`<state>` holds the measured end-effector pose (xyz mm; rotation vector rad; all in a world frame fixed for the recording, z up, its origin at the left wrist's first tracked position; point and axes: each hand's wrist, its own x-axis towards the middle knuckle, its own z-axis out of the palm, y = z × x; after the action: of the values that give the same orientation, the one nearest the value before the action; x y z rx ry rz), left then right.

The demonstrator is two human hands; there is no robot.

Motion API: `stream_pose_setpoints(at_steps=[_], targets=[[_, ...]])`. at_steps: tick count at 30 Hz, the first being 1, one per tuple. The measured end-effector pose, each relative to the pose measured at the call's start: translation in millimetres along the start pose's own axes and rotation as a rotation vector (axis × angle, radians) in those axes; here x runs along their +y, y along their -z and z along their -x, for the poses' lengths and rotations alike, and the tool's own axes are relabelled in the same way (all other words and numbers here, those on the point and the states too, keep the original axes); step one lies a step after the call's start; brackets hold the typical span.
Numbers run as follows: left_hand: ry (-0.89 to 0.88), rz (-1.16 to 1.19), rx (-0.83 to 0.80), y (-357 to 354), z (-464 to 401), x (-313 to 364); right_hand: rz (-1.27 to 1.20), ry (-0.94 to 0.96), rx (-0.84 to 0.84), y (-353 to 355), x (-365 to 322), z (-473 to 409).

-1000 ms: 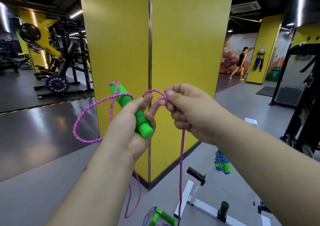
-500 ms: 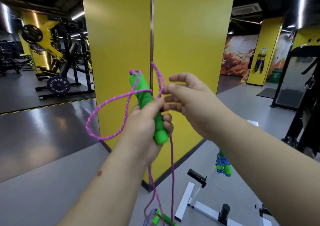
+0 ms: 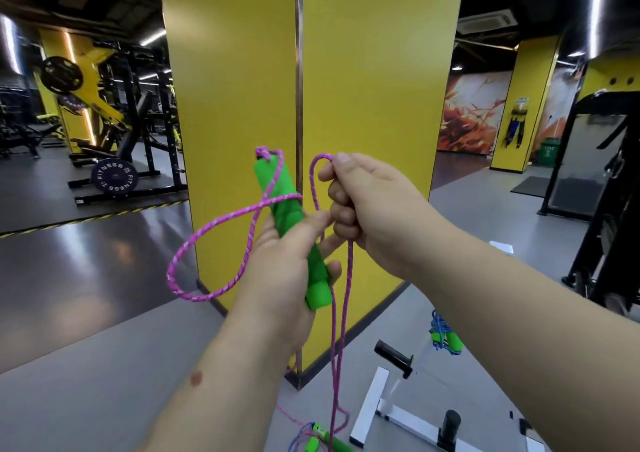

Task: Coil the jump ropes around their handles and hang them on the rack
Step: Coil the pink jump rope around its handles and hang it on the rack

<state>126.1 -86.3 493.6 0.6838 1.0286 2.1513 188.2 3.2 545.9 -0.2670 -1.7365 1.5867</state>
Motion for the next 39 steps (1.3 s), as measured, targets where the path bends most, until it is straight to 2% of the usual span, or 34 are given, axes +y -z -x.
stream_pose_setpoints(at_steps=[4, 7, 9, 12, 13, 15, 17, 21, 26, 30, 33, 35, 37, 39], targets=[[0.032, -0.077, -0.033, -2, 8, -13, -0.008, 0.074, -0.003, -5, -5, -6], [0.038, -0.037, -0.038, -3, 5, -7, 0.148, 0.099, 0.039, 2, 1, -6], [0.026, 0.029, -0.039, -5, -1, 7, 0.128, -0.011, 0.039, 8, 12, 0], [0.001, 0.103, -0.013, -7, -15, 34, -0.074, -0.315, -0.185, 9, 25, 23], [-0.018, 0.100, -0.008, -7, -18, 41, -0.082, -0.357, -0.247, 8, 26, 29], [-0.074, 0.045, 0.002, -3, -24, 47, -0.040, -0.326, -0.261, 8, 24, 33], [-0.105, -0.012, 0.006, 1, -23, 44, -0.042, -0.217, -0.189, 6, 16, 27], [-0.017, -0.035, -0.061, -2, 0, 15, -0.120, -0.047, -0.067, -4, -7, 5], [0.001, -0.105, -0.071, -6, 14, -4, -0.024, 0.078, 0.010, -9, -21, -10], [0.008, 0.068, -0.057, -11, -3, 21, 0.019, -0.041, 0.073, 2, 4, -5], [0.037, 0.140, -0.063, -14, -16, 44, -0.020, -0.260, -0.105, 7, 22, 14], [0.041, 0.150, -0.054, -14, -21, 53, 0.006, -0.334, -0.208, 8, 25, 26], [0.012, 0.118, -0.028, -11, -24, 53, 0.007, -0.299, -0.214, 8, 22, 29], [-0.049, 0.029, -0.001, -7, -22, 45, -0.018, -0.188, -0.144, 6, 13, 25]])
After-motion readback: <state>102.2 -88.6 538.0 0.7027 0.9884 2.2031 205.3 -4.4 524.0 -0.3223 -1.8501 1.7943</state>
